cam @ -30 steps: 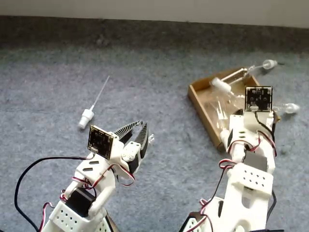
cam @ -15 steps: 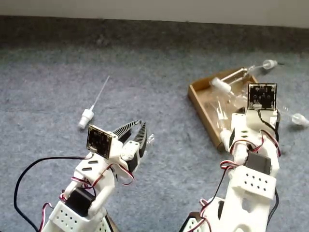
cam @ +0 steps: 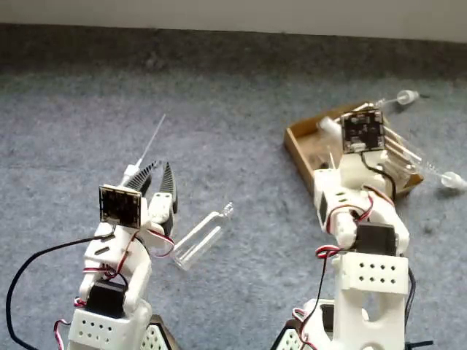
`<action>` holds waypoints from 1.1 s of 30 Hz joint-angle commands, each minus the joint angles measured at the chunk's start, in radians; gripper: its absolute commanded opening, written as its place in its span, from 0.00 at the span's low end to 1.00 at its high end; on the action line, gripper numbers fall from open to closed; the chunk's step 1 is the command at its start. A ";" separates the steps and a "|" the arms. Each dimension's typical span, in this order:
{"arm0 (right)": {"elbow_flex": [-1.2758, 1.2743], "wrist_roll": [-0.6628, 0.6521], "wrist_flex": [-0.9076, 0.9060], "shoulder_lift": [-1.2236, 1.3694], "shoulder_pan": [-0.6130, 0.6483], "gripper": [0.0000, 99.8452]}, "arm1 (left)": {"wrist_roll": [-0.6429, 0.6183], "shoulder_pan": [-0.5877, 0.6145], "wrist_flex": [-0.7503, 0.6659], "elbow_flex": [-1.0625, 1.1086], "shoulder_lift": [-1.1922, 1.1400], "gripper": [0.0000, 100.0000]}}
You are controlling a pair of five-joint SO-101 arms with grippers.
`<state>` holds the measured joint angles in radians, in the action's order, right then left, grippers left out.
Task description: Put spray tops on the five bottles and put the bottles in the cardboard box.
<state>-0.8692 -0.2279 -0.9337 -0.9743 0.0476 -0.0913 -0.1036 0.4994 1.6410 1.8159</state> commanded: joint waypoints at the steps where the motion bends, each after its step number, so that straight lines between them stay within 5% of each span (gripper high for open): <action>1: 0.074 0.011 -0.048 -0.019 0.134 0.26 | 0.155 0.042 0.029 -0.071 0.010 0.01; 6: 0.111 0.164 -0.133 -0.016 0.220 0.26 | 0.198 0.070 0.301 -0.168 0.008 0.01; 11: 0.272 0.258 -0.306 0.110 0.292 0.26 | 0.196 0.222 0.502 -0.311 0.010 0.01; 16: 0.518 0.390 -0.469 0.375 0.337 0.26 | 0.192 0.335 0.512 -0.323 0.010 0.01; 24: 0.855 0.684 -0.691 0.708 0.541 0.26 | 0.190 0.349 0.512 -0.272 0.010 0.01; 33: 0.941 0.864 -0.661 0.843 0.782 0.26 | 0.190 0.386 0.485 -0.259 0.010 0.01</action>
<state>0.0130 0.6099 -1.6303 -0.1412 0.7810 0.0959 0.2294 1.0088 1.3909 1.8174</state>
